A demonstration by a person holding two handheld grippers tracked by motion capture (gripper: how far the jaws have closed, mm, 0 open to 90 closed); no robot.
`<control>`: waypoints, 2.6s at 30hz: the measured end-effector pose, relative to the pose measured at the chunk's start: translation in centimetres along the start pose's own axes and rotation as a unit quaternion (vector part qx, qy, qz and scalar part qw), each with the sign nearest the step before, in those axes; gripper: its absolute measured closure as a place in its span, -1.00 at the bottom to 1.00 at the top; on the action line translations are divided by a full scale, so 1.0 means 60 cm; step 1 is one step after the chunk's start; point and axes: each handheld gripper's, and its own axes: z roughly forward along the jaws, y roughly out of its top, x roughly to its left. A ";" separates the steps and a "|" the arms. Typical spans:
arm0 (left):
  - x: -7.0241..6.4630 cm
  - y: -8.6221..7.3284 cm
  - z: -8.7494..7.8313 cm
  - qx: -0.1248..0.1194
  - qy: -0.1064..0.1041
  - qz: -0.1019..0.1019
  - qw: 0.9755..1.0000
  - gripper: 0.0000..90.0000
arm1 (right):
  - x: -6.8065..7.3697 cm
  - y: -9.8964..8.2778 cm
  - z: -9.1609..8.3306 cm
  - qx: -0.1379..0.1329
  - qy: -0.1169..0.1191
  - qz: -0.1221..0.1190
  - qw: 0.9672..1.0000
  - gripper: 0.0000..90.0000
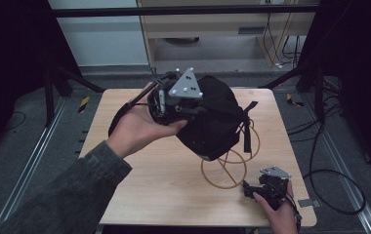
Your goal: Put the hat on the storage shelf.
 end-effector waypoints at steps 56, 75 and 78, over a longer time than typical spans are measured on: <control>-0.031 0.054 0.147 0.066 -0.040 0.025 0.997 0.62 | 0.000 0.000 0.000 0.001 -0.001 0.001 1.000 -0.99; -0.037 0.041 0.171 0.082 -0.053 0.024 0.995 0.62 | 0.000 0.000 -0.001 0.002 -0.001 0.002 1.000 -0.99; -0.038 0.041 0.173 0.083 -0.054 0.024 0.995 0.62 | 0.000 0.000 0.000 0.001 -0.001 0.001 1.000 -0.99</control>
